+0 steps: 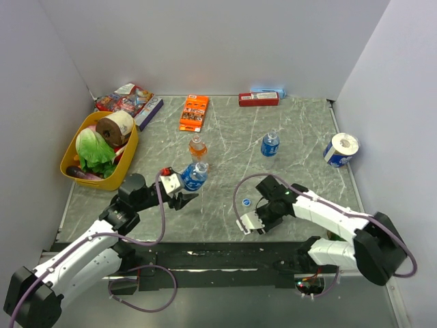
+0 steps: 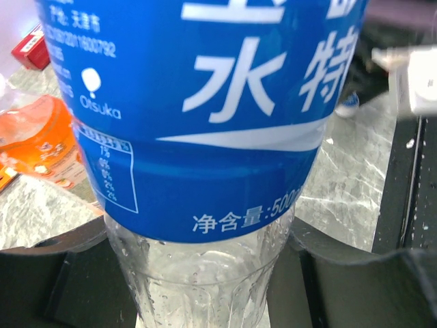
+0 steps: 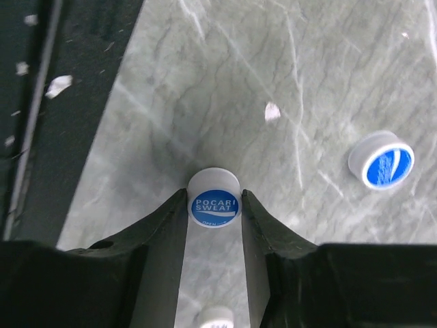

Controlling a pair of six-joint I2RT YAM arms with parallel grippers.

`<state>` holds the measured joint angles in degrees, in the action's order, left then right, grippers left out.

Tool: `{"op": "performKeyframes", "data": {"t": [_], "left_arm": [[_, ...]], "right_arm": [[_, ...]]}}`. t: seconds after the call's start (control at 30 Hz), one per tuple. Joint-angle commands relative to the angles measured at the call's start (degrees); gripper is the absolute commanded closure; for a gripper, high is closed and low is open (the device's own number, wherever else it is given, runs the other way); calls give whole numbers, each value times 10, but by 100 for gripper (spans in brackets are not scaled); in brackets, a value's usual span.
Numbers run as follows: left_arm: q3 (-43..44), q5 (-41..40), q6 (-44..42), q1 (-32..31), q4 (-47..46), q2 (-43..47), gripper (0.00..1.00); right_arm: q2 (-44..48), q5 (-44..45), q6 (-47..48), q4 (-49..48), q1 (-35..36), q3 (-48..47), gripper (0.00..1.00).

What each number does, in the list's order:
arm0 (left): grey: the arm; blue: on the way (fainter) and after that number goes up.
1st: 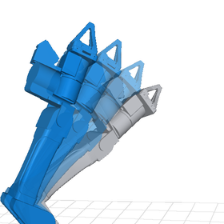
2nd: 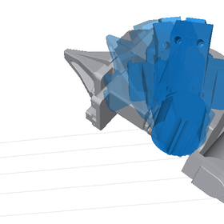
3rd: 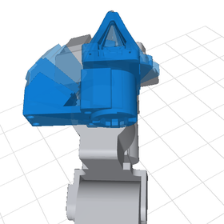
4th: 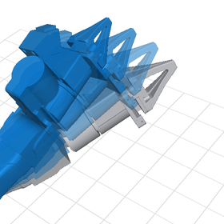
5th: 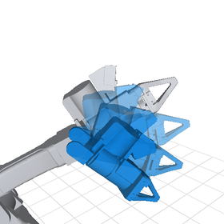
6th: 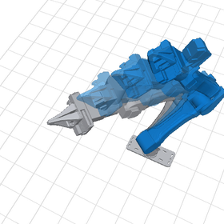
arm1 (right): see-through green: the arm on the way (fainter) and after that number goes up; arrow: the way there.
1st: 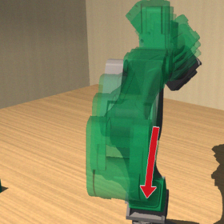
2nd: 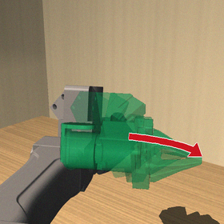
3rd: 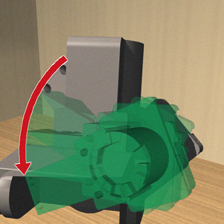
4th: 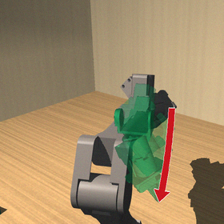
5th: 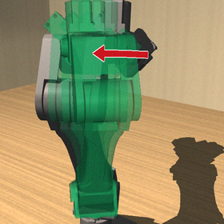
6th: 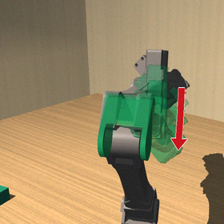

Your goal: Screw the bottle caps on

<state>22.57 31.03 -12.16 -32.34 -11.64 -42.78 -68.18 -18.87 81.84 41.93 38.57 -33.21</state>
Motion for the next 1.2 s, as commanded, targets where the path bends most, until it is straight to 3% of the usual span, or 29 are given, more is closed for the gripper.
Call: {"op": "performKeyframes", "data": {"t": [0.0, 0.2, 0.43, 0.67, 1.17], "left_arm": [[-14, 43, -59, -6, -43, -17, 99], [-8, 91, -166, -31, -87, -90, 99], [1, 98, -166, -60, -153, -152, 99], [5, 90, -162, -70, -138, -147, 99], [5, 84, -171, -74, -133, -144, 99]], "right_arm": [[90, -16, -41, 83, -7, -84, 75], [161, -85, -117, 177, 0, -304, 80], [112, -86, -165, 170, 44, -472, 80], [55, -78, -145, 165, 122, -521, 80], [20, -71, -117, 176, 172, -527, 80]]}}
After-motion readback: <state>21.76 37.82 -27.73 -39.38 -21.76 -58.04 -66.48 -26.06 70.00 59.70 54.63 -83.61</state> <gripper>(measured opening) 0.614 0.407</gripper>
